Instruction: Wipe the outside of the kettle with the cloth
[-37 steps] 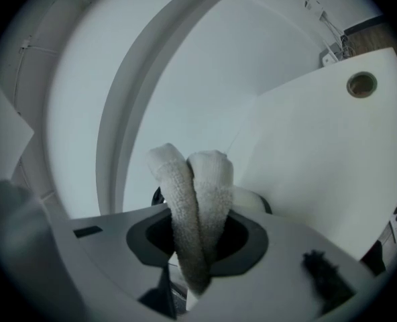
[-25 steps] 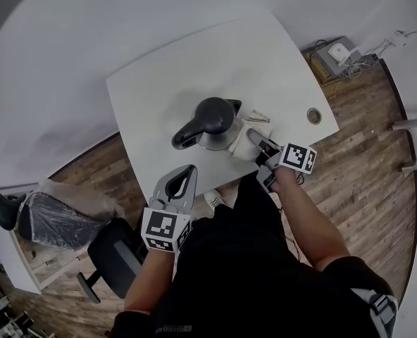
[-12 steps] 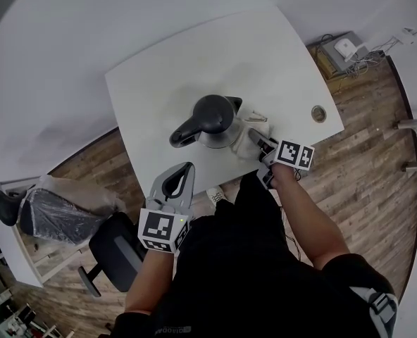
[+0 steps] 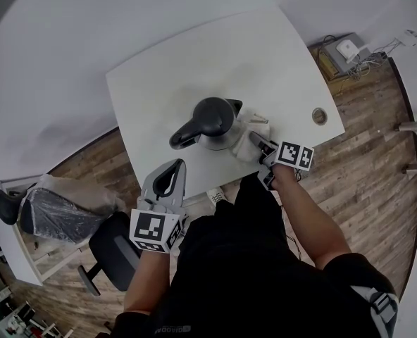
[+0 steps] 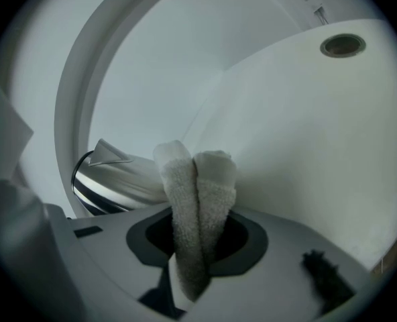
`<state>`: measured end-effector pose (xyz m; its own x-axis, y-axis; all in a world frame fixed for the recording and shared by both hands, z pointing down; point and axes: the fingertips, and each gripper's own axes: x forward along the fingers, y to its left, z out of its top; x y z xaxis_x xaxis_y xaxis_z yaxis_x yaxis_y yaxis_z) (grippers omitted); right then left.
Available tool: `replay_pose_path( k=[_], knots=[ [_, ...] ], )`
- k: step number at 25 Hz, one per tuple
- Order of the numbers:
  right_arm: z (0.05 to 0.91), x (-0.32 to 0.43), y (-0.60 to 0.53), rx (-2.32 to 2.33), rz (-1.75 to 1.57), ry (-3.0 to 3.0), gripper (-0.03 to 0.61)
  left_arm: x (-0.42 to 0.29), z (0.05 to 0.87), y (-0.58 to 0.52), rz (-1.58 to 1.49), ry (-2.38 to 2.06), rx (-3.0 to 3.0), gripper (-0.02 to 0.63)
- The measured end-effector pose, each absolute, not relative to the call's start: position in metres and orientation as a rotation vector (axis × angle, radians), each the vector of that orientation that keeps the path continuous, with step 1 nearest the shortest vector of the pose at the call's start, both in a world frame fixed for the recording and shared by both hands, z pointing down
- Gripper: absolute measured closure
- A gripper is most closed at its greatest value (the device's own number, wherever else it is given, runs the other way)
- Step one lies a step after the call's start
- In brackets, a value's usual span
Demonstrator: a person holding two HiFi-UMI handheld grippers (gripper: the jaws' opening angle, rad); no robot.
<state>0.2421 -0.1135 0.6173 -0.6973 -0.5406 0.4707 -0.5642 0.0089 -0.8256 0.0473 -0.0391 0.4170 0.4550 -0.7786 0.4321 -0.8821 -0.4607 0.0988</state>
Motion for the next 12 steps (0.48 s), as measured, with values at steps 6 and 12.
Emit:
replay_pose_path(
  k=[6,12],
  knots=[
    [0.586,0.241,-0.117,1.135,1.753,-2.302,0.48,0.054,0.412,-0.048,0.471,-1.414,2.432,0.607],
    [0.516,0.246,-0.13,1.026,1.582,-2.445,0.48,0.059,0.398,-0.059,0.426,-1.428,2.465,0.607]
  ],
)
